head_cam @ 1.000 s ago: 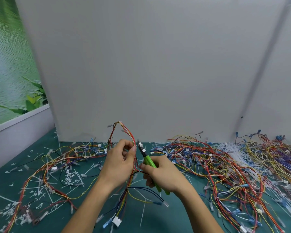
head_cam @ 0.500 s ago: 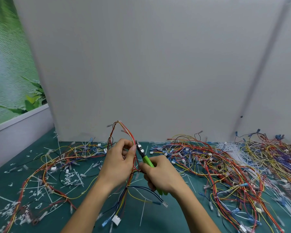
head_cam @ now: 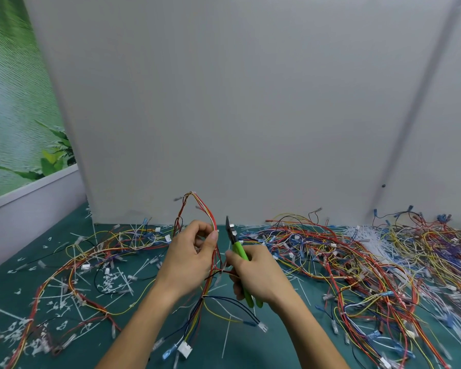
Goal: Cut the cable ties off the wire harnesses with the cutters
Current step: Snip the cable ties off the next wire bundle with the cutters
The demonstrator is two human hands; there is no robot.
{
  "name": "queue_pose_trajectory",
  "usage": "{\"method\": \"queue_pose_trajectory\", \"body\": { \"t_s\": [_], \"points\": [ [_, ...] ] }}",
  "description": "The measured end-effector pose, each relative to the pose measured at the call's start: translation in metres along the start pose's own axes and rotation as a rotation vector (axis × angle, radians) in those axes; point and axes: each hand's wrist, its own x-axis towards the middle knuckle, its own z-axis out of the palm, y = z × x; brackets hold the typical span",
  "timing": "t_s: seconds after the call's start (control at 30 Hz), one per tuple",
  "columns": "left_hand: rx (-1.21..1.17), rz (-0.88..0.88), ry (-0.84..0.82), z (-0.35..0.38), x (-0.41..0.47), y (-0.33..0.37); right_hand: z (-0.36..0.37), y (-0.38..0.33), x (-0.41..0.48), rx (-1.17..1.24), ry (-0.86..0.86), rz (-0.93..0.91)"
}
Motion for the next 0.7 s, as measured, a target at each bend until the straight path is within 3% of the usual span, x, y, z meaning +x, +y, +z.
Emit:
{"method": "queue_pose_trajectory", "body": {
  "t_s": [0.33, 0.7],
  "points": [
    [-0.092, -0.059, -0.067, -0.009, 0.002, 0.003, -0.002, 0.002, 0.006, 0.070, 0.192, -0.181],
    [-0.420, -0.228, -0.167, -0.013, 0.003, 0.007, -0.008, 0.000, 0.001, 0.172, 0.045, -0.264]
  ]
}}
